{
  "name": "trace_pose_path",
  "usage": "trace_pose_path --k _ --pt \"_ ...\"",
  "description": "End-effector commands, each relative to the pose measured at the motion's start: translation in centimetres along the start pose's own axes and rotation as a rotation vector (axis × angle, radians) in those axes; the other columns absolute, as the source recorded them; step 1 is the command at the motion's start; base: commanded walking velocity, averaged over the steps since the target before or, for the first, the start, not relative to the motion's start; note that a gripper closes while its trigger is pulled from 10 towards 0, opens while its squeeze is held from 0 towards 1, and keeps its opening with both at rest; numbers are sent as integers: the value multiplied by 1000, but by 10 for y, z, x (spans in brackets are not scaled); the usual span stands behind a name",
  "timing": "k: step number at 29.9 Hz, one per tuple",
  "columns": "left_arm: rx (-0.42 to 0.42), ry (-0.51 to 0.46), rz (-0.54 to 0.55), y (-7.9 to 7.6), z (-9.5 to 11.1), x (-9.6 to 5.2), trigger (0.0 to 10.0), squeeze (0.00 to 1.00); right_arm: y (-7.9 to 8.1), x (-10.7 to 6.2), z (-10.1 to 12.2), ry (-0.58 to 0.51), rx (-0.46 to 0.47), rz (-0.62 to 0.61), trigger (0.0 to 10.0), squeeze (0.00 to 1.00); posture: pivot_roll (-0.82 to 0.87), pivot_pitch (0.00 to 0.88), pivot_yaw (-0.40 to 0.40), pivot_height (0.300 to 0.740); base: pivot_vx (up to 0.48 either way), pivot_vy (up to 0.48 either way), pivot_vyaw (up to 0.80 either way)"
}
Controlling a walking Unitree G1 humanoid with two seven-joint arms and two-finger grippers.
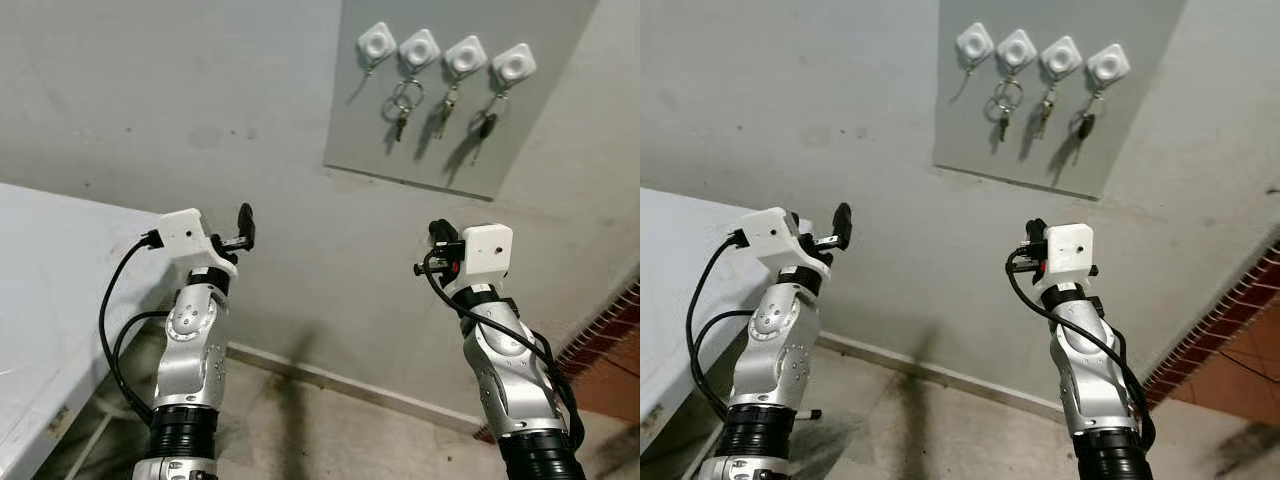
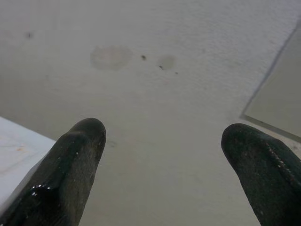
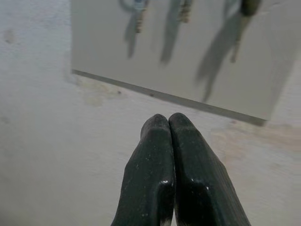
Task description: Hang keys on a hook
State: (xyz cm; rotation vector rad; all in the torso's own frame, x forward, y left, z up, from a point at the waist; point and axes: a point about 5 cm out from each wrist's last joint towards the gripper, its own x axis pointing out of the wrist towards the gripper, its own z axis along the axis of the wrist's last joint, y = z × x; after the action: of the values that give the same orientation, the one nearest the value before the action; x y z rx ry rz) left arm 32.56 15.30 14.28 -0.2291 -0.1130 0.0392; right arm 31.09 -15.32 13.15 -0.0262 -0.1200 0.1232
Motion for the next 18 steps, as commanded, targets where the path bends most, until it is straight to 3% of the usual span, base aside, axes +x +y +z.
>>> trace_pose_path --k 1,6,10,16,18 --pt "1 -10 -7 -4 4 2 10000 0 -1 3 8 -25 0 -5 10000 0 -8 0 -50 740 0 0 -663" --pt "17 -3 -40 -7 4 2 10000 0 -1 3 8 -24 0 -4 10000 0 -8 0 -51 740 0 0 -659" --pt "7 -13 -50 -8 5 1 10000 0 0 3 8 -23 0 -3 10000 0 -8 0 -52 740 0 -480 -656" --pt "-10 -5 -22 -7 4 0 10000 0 0 3 7 -21 -3 -1 10000 0 -8 0 -53 740 0 0 -634" --pt "-2 -2 -16 -6 3 1 10000 0 0 2 7 -24 -5 -1 10000 0 -7 0 -53 740 0 0 0"
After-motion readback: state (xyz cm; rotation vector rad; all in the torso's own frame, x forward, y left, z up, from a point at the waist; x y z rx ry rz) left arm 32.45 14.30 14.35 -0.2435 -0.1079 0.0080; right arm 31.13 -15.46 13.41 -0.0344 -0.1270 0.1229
